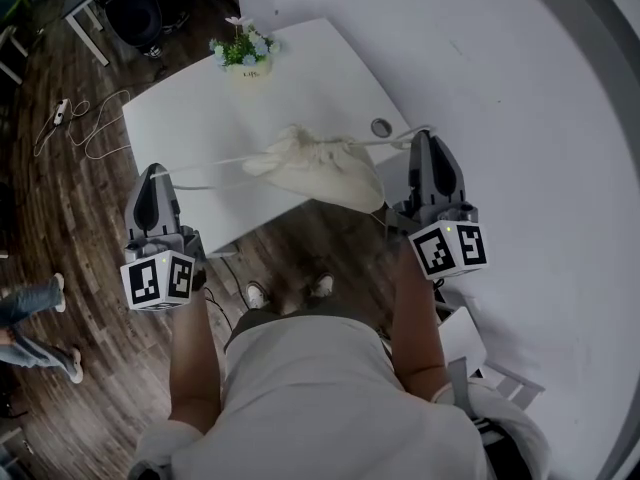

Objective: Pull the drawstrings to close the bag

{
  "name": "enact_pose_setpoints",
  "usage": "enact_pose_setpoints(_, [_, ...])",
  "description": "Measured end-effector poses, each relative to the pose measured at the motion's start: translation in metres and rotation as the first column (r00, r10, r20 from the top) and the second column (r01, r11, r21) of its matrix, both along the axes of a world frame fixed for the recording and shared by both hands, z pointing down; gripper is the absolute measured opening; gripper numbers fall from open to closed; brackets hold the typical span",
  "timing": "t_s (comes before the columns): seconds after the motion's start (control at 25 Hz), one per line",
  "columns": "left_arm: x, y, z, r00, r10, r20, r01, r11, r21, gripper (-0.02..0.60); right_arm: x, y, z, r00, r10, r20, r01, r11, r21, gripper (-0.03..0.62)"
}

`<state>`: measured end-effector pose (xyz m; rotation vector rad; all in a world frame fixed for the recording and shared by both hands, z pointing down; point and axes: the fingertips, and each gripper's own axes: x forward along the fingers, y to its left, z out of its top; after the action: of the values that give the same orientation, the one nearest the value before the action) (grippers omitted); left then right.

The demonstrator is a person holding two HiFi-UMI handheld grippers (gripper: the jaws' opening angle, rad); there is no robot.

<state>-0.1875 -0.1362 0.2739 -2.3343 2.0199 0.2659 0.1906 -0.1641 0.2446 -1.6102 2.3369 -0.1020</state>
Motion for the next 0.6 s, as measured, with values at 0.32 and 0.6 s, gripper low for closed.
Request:
enact_pose_setpoints(0.32, [-0.005, -0.009, 0.004, 0.999, 0.0, -0.054, 0.001, 1.0, 0.008, 0.017, 0.004, -0.008, 0.002, 1.0, 0.011, -0.007, -0.011, 1.0, -0.008, 0.038])
enact_pose_setpoints(0.6, [-0.003, -0.01, -0.002, 1.0, -0.012, -0.018, 0.012, 1.0, 0.014, 0.017, 0.009, -0.013, 0.009, 1.0, 0.017, -0.016, -0.017, 0.999, -0.028, 0.038])
